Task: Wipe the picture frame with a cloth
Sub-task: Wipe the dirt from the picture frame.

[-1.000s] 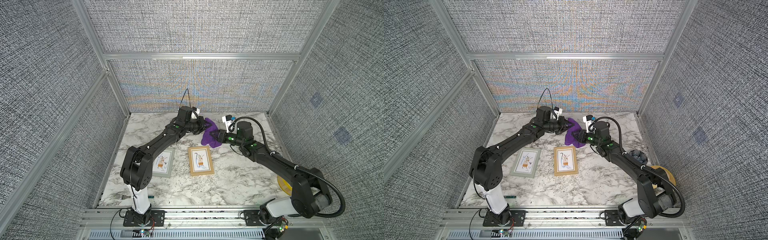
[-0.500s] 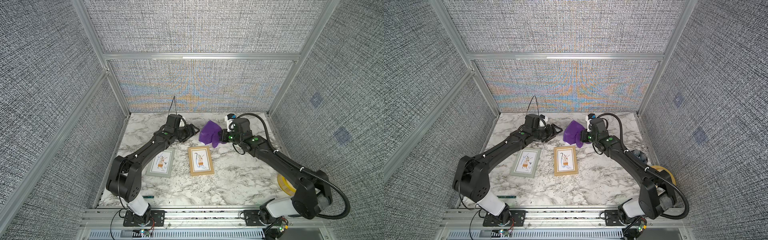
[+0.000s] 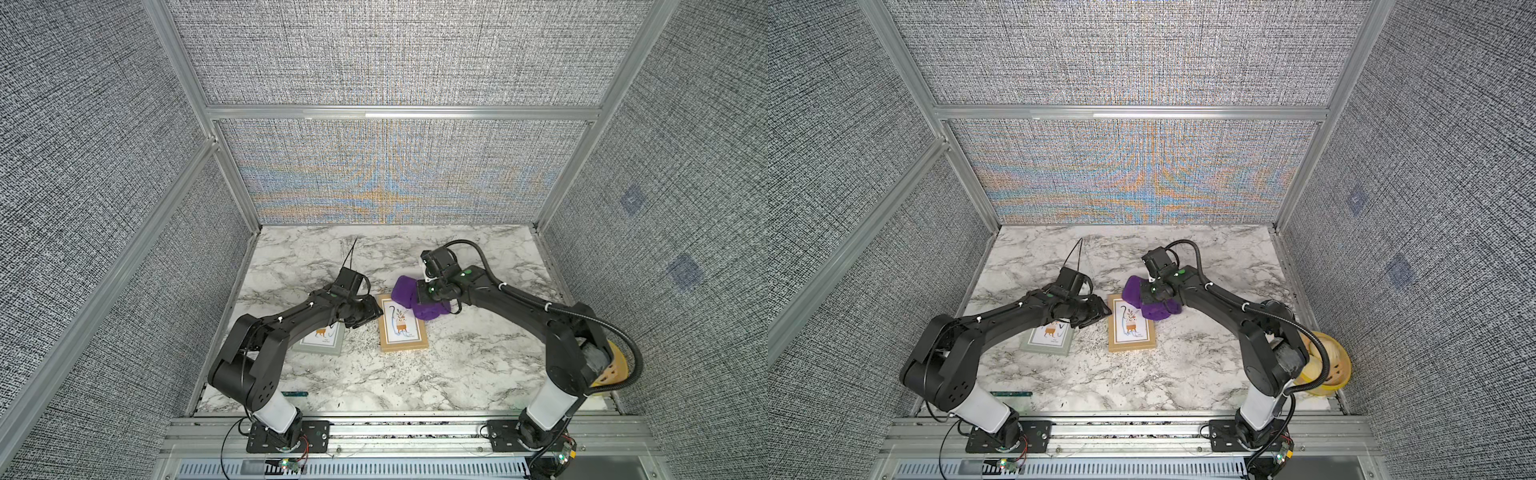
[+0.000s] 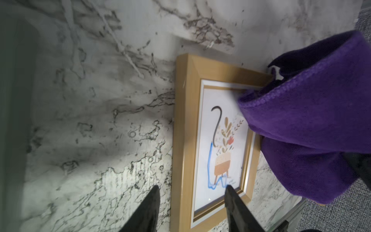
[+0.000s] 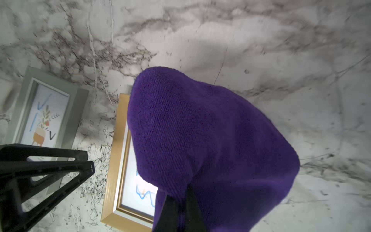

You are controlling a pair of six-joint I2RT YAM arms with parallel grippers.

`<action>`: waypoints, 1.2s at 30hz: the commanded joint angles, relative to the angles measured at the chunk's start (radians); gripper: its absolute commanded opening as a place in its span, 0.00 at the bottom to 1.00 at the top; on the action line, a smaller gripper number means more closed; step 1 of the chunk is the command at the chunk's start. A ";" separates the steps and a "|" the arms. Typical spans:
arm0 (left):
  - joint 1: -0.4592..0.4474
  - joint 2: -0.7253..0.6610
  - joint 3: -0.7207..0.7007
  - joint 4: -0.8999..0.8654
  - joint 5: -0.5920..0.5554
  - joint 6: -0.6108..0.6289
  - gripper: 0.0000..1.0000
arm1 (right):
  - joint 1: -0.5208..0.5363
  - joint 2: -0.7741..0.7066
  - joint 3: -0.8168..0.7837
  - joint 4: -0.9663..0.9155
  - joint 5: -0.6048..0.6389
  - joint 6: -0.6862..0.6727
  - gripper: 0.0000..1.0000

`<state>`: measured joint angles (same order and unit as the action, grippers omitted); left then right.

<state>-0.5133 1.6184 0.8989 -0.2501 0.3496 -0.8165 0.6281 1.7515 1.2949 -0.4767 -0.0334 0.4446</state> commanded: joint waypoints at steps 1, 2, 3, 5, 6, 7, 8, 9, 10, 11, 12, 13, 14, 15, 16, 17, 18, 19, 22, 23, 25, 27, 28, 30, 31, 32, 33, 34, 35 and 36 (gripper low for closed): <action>-0.011 0.024 -0.006 0.062 0.012 0.006 0.50 | 0.007 0.033 -0.015 0.033 -0.145 0.096 0.00; -0.014 0.037 -0.008 0.062 0.008 0.010 0.49 | 0.006 0.041 -0.026 0.066 -0.183 0.116 0.00; -0.016 0.047 -0.010 0.068 0.009 0.015 0.48 | 0.007 0.047 -0.036 0.097 -0.213 0.130 0.00; -0.021 0.071 -0.018 0.092 0.016 0.023 0.44 | 0.007 0.059 -0.064 0.168 -0.275 0.152 0.00; -0.023 0.078 -0.018 0.102 0.028 0.025 0.43 | 0.007 0.065 -0.073 0.193 -0.299 0.156 0.00; -0.026 0.084 -0.019 0.110 0.032 0.027 0.41 | 0.007 0.077 -0.073 0.202 -0.317 0.158 0.00; -0.027 0.088 -0.020 0.115 0.027 0.031 0.39 | 0.007 0.091 -0.072 0.205 -0.333 0.155 0.00; -0.028 0.088 -0.023 0.114 0.021 0.033 0.37 | 0.008 0.099 -0.074 0.211 -0.343 0.154 0.00; -0.029 0.089 -0.026 0.115 0.015 0.034 0.34 | 0.008 0.104 -0.082 0.222 -0.350 0.154 0.00; -0.030 0.088 -0.031 0.118 0.011 0.035 0.33 | 0.008 0.107 -0.090 0.235 -0.360 0.152 0.00; -0.030 0.090 -0.035 0.122 0.012 0.037 0.31 | 0.009 0.112 -0.096 0.248 -0.367 0.149 0.00; -0.031 0.096 -0.038 0.125 0.016 0.037 0.29 | 0.010 0.116 -0.098 0.250 -0.369 0.144 0.00; -0.032 0.102 -0.040 0.126 0.022 0.038 0.29 | 0.012 0.122 -0.097 0.248 -0.371 0.138 0.00; -0.036 0.110 -0.041 0.127 0.027 0.040 0.29 | 0.016 0.127 -0.097 0.249 -0.372 0.130 0.00; -0.038 0.118 -0.043 0.127 0.027 0.040 0.29 | 0.020 0.131 -0.100 0.251 -0.369 0.126 0.00; -0.041 0.125 -0.046 0.127 0.028 0.042 0.29 | 0.022 0.136 -0.103 0.254 -0.369 0.122 0.00; -0.042 0.132 -0.048 0.125 0.030 0.043 0.29 | 0.027 0.140 -0.105 0.254 -0.373 0.116 0.02; -0.043 0.137 -0.049 0.124 0.031 0.046 0.29 | 0.030 0.143 -0.108 0.257 -0.378 0.110 0.03; -0.043 0.148 -0.055 0.114 0.039 0.058 0.29 | 0.049 0.150 -0.112 0.230 -0.335 0.087 0.06; -0.042 0.147 -0.056 0.110 0.035 0.061 0.28 | 0.053 0.151 -0.114 0.221 -0.319 0.085 0.06; -0.043 0.150 -0.060 0.095 0.025 0.073 0.27 | 0.056 0.159 -0.120 0.221 -0.305 0.089 0.05; -0.043 0.155 -0.064 0.079 0.023 0.086 0.27 | 0.059 0.168 -0.124 0.232 -0.300 0.094 0.02; -0.044 0.158 -0.068 0.069 0.020 0.093 0.27 | 0.062 0.174 -0.123 0.230 -0.286 0.099 0.01; -0.043 0.164 -0.073 0.036 0.013 0.111 0.26 | 0.063 0.190 -0.120 0.226 -0.250 0.119 0.00; -0.043 0.167 -0.078 0.017 0.012 0.121 0.25 | 0.061 0.197 -0.119 0.222 -0.219 0.135 0.00; -0.043 0.169 -0.083 0.003 0.013 0.131 0.24 | 0.059 0.202 -0.116 0.218 -0.194 0.151 0.00; -0.043 0.170 -0.088 -0.018 0.014 0.144 0.24 | 0.055 0.211 -0.108 0.211 -0.169 0.165 0.00; -0.044 0.172 -0.089 -0.042 0.010 0.157 0.23 | 0.052 0.217 -0.097 0.199 -0.143 0.181 0.00; -0.043 0.175 -0.086 -0.072 0.001 0.177 0.23 | 0.049 0.225 -0.083 0.188 -0.117 0.196 0.00; -0.043 0.175 -0.085 -0.100 -0.009 0.189 0.23 | 0.046 0.230 -0.072 0.180 -0.085 0.213 0.00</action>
<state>-0.5518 1.7622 0.8333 -0.0807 0.4049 -0.7132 0.6834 1.9514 1.2156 -0.1947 -0.3080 0.6029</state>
